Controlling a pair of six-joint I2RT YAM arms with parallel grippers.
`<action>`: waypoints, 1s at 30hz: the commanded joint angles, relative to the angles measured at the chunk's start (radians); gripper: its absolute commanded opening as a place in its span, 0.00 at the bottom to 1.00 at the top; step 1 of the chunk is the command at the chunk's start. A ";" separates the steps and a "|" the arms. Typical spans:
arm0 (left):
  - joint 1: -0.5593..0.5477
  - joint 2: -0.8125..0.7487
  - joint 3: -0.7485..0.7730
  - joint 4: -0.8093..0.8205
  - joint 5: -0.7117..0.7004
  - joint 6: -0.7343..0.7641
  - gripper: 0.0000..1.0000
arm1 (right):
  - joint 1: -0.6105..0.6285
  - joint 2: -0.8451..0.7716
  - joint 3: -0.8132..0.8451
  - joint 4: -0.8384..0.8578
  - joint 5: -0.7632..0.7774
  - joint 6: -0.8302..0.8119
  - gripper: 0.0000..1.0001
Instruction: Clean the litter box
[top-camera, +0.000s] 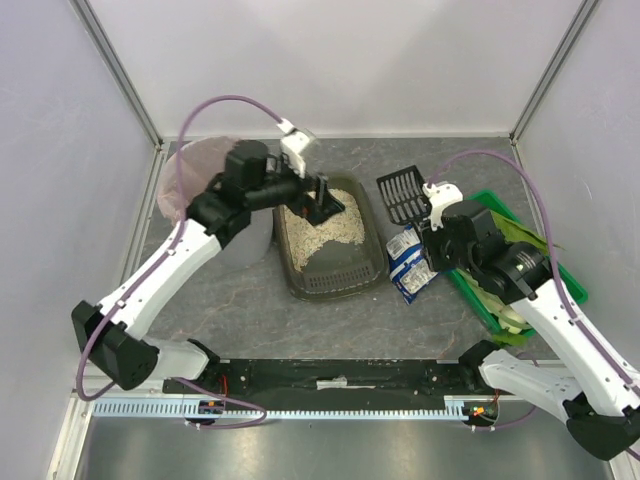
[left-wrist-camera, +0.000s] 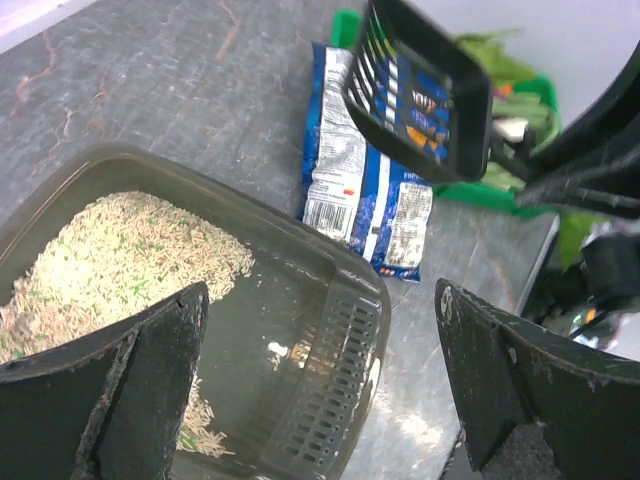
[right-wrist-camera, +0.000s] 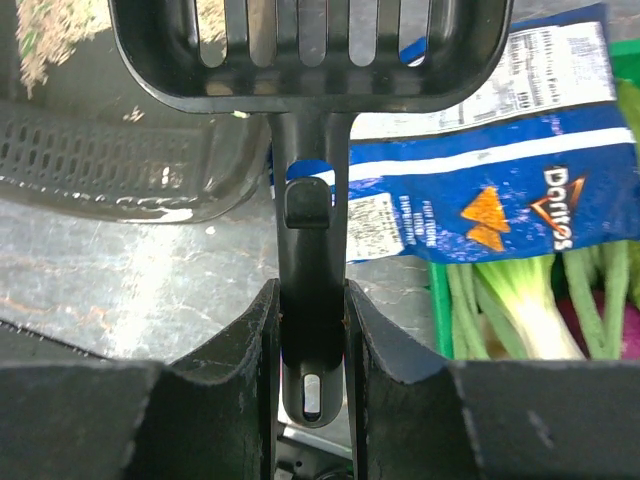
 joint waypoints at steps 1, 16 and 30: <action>0.129 -0.067 -0.067 0.128 0.188 -0.264 0.99 | 0.022 0.029 0.000 0.007 -0.131 -0.015 0.00; 0.164 -0.006 0.003 -0.043 0.199 -0.208 0.99 | 0.390 0.183 0.089 0.065 0.090 0.076 0.00; 0.164 0.108 0.009 -0.029 0.402 -0.249 0.52 | 0.467 0.134 0.092 0.105 0.105 0.037 0.00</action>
